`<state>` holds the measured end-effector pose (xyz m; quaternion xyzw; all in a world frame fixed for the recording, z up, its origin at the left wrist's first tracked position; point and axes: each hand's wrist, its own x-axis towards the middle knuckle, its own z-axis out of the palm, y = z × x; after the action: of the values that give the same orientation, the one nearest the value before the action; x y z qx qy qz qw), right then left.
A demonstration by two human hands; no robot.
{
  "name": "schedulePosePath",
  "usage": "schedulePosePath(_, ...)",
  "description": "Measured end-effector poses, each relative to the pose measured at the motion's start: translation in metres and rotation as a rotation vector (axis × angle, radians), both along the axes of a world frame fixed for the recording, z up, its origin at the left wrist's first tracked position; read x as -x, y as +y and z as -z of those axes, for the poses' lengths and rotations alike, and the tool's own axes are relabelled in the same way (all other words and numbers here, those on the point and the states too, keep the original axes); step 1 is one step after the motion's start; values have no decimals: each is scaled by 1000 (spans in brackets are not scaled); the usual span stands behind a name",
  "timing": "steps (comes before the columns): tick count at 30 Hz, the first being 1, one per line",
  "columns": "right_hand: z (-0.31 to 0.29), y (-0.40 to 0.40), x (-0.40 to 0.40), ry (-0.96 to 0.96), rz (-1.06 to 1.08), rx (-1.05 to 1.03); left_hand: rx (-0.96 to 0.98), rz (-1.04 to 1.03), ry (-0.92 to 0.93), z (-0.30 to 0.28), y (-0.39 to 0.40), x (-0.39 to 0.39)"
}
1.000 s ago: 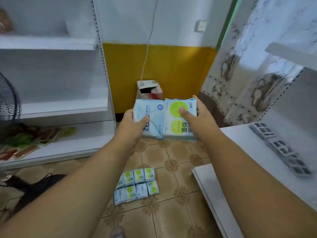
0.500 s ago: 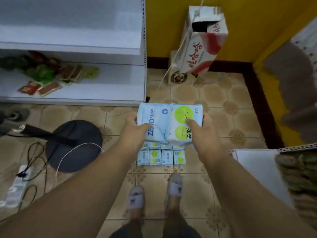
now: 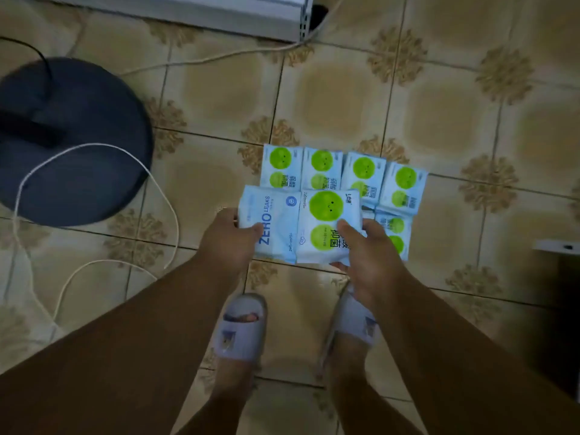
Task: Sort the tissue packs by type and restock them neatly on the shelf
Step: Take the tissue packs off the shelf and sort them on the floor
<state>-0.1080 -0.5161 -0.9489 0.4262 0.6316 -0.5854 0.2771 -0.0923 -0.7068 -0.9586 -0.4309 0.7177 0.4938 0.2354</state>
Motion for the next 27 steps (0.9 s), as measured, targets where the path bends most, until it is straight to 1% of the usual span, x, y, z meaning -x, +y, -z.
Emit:
schedulePosePath(3,71,4,-1,-38,15,24,179,204,-42,67,1,3)
schedulePosePath(5,108,6,3,-67,19,21,204,273,-61,105,3,9)
schedulePosePath(7,137,6,6,-81,-27,-43,203,273,-55,136,3,12)
schedulePosePath(9,162,6,7,-53,-160,-166,215,271,-42,159,1,13)
schedulePosePath(11,177,4,9,-42,-380,-322,242,286,-35,174,-1,11)
schedulePosePath(13,182,1,12,-102,-619,-479,256,288,-46,178,-1,7)
schedulePosePath(14,179,-1,14,-133,-682,-524,254,283,-54,174,0,6)
schedulePosePath(16,159,-7,17,-158,-717,-529,245,298,-63,153,3,1)
schedulePosePath(17,141,-10,16,-133,-736,-521,254,337,-66,134,6,-3)
schedulePosePath(19,83,-14,6,-20,-830,-516,276,436,-79,78,17,-12)
schedulePosePath(21,7,-16,-2,160,-949,-538,289,518,-36,2,28,-17)
schedulePosePath(23,-74,-16,-6,372,-1005,-585,320,604,85,-81,37,-16)
schedulePosePath(25,-163,-13,-5,530,-976,-628,356,666,240,-169,43,-13)
schedulePosePath(27,-258,-7,-4,638,-887,-653,382,725,392,-261,49,-8)
